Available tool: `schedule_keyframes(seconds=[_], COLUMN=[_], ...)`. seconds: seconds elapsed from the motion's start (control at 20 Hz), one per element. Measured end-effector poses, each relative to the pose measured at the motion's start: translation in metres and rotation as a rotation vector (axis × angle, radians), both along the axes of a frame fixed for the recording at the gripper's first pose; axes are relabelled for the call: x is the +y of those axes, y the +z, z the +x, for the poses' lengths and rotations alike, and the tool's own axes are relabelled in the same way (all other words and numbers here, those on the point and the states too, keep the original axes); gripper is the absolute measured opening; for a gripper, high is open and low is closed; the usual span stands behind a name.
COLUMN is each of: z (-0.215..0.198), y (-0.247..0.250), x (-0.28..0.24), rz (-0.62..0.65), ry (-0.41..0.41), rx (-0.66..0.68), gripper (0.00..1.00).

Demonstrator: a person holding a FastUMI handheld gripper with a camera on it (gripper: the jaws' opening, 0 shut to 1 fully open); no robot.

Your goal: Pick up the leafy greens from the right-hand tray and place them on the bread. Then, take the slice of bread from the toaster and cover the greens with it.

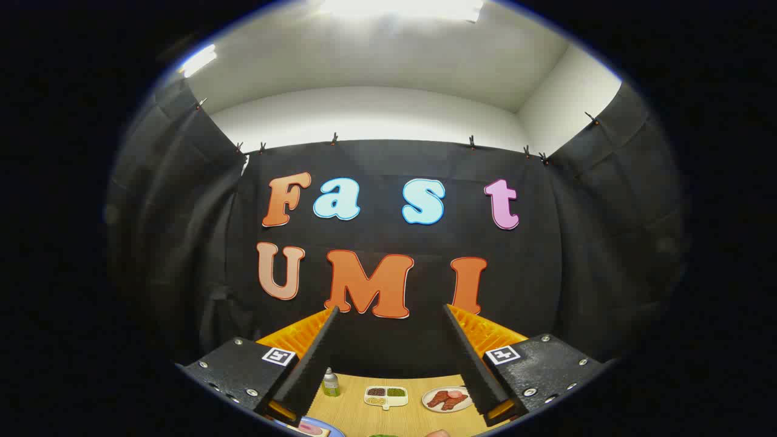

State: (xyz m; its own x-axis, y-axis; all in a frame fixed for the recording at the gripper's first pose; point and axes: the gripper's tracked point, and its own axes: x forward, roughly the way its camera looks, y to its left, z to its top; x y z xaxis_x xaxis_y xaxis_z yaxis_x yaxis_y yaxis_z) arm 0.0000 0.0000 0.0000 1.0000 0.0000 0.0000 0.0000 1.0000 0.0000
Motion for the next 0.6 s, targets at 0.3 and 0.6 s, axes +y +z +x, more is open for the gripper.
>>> schedule_keyframes(seconds=[0.3, 0.6], z=[0.012, 0.027], y=[0.008, 0.003], x=[-0.016, -0.018], rz=[0.007, -0.011], ry=[-0.025, -0.029], rx=[-0.035, -0.044], gripper=[0.98, 0.98])
